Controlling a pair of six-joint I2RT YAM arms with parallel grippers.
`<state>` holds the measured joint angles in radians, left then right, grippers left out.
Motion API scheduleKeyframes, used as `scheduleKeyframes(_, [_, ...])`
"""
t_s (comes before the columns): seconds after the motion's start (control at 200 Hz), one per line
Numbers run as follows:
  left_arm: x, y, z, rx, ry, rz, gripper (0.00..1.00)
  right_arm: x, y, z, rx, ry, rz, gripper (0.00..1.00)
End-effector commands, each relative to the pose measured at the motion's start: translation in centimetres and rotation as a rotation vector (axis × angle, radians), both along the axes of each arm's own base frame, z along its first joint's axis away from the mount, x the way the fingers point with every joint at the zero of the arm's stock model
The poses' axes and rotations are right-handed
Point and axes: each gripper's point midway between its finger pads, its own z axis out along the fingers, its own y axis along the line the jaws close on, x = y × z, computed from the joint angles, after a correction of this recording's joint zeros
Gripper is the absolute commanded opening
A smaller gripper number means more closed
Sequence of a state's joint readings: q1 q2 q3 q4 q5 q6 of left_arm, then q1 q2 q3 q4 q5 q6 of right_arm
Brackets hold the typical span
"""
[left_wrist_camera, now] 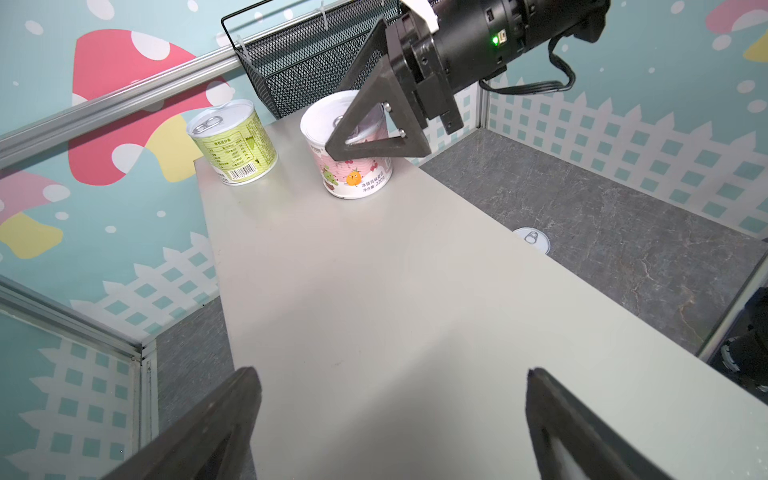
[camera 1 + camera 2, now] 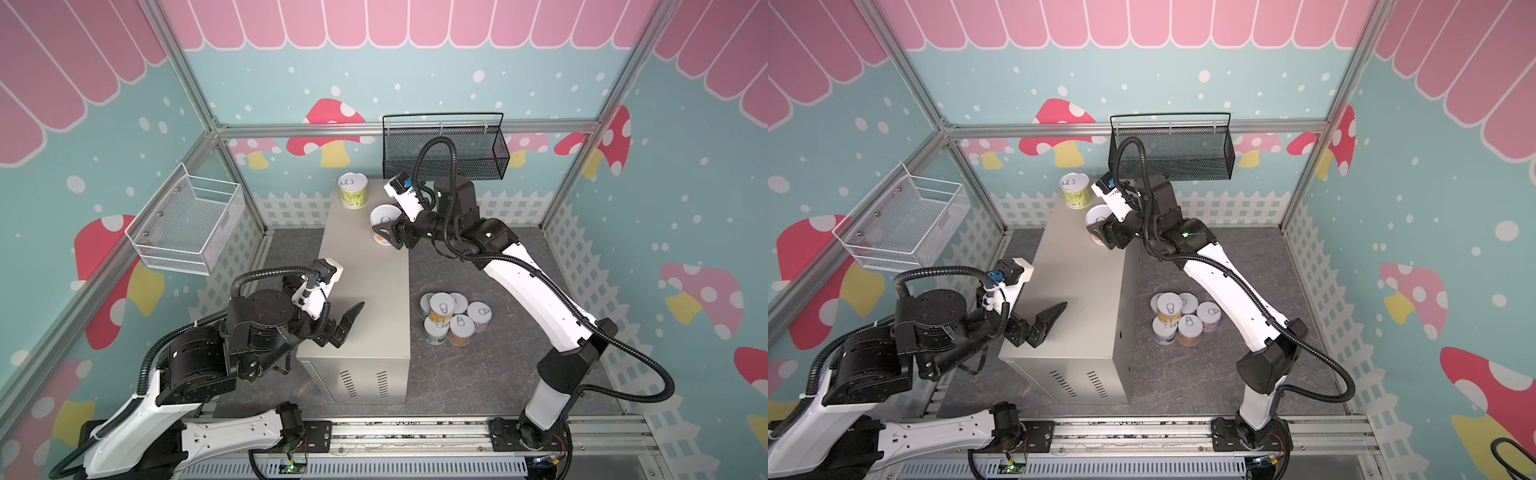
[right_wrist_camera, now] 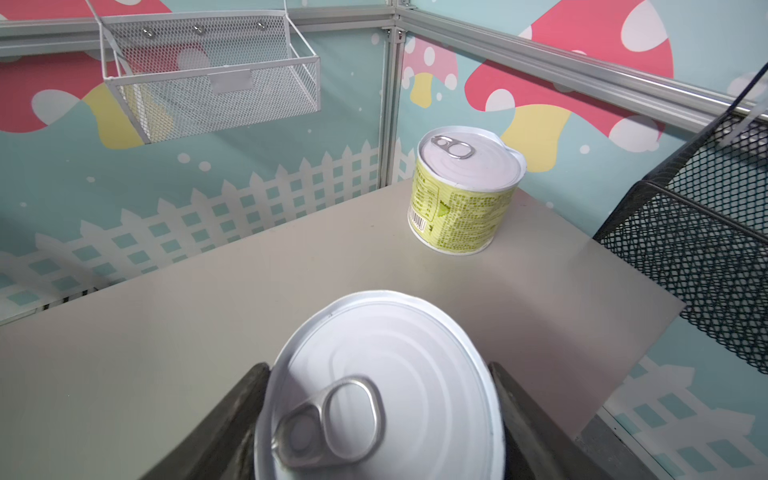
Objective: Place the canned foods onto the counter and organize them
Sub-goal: 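Move the pink can toward the far end beside the green can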
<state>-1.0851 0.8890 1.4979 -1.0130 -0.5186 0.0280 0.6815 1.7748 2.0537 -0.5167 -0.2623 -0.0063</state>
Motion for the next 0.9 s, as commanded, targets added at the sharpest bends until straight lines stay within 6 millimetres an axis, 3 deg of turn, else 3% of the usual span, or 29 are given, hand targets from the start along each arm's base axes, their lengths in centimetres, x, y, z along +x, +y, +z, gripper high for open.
scheduleKeyframes(0.0, [0.7,0.0,0.4,-0.004,-0.026,0.023,1.0,2.8,-0.1,-3.2,-0.088,0.018,-0.09,0.67])
scheduleKeyframes(0.175, [1.5,0.0,0.7,-0.03,-0.012,0.035,1.0,4.4,-0.4,-2.3,-0.075,-0.002,-0.131,0.68])
scheduleKeyframes(0.195, [1.6,0.0,0.8,-0.034,-0.009,0.034,1.0,5.2,0.0,-3.8,-0.092,0.018,-0.133,0.68])
scheduleKeyframes(0.43, [2.2,-0.7,1.7,-0.062,0.021,-0.031,1.0,7.6,-0.8,-4.9,-0.085,0.049,-0.16,0.68])
scheduleKeyframes(0.57, [3.6,-0.6,1.7,-0.073,0.051,-0.024,1.0,8.7,-1.2,-5.7,-0.085,0.065,-0.161,0.68])
scheduleKeyframes(0.896, [6.2,0.7,-0.2,-0.063,0.072,0.0,1.0,10.6,-1.4,-6.2,-0.042,0.097,-0.113,0.68])
